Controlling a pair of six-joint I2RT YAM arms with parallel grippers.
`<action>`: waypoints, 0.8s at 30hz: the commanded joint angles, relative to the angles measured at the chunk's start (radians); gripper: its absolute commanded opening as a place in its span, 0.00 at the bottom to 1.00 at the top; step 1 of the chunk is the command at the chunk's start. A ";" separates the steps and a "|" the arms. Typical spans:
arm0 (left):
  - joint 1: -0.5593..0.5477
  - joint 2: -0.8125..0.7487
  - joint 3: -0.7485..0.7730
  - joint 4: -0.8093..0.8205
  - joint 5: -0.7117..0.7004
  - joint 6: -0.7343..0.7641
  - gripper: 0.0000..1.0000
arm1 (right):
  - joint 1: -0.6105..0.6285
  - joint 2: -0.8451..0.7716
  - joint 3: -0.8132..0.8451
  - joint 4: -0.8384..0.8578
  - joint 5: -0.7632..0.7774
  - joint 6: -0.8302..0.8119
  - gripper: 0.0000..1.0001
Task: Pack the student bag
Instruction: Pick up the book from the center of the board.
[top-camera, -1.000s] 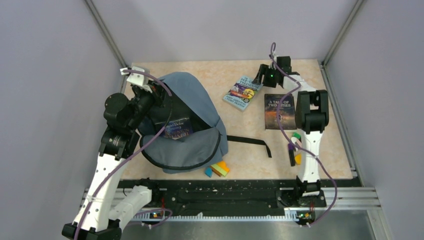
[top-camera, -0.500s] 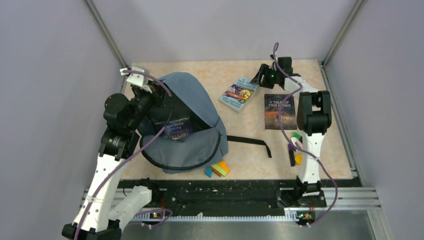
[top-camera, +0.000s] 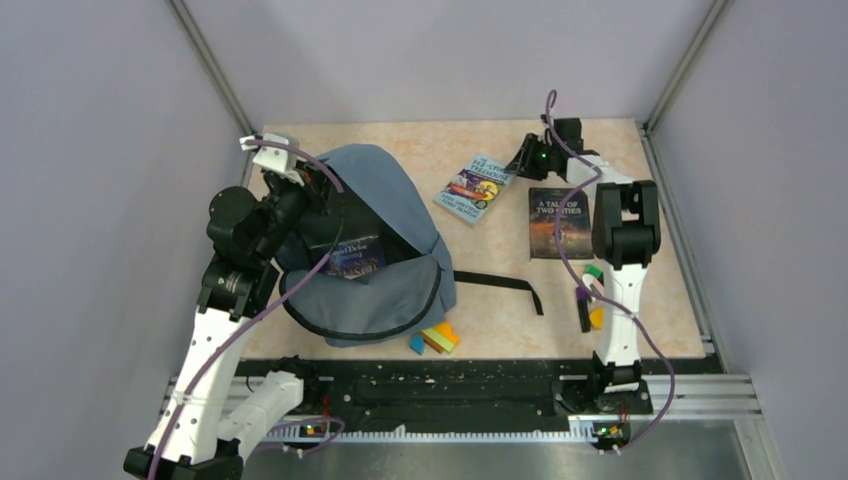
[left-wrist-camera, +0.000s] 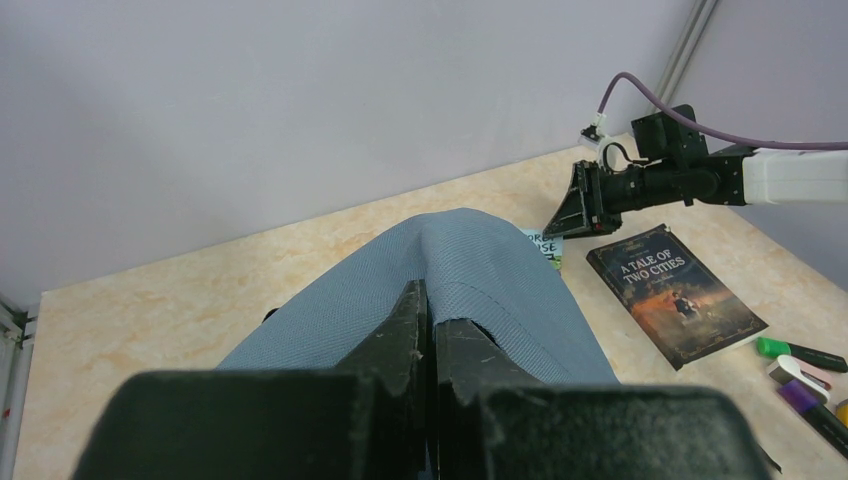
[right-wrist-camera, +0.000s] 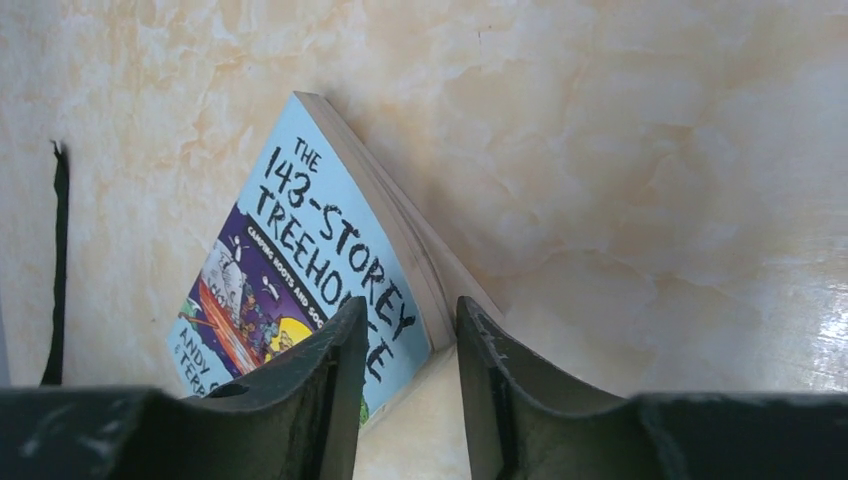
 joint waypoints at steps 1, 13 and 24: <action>0.005 -0.029 0.007 0.054 -0.011 -0.006 0.00 | 0.001 0.012 0.007 0.009 0.022 0.001 0.32; 0.005 -0.032 0.006 0.055 -0.012 -0.005 0.00 | 0.000 -0.175 -0.119 0.164 0.015 0.058 0.00; 0.005 -0.035 0.007 0.055 -0.038 -0.019 0.00 | 0.004 -0.517 -0.272 0.474 -0.065 0.138 0.00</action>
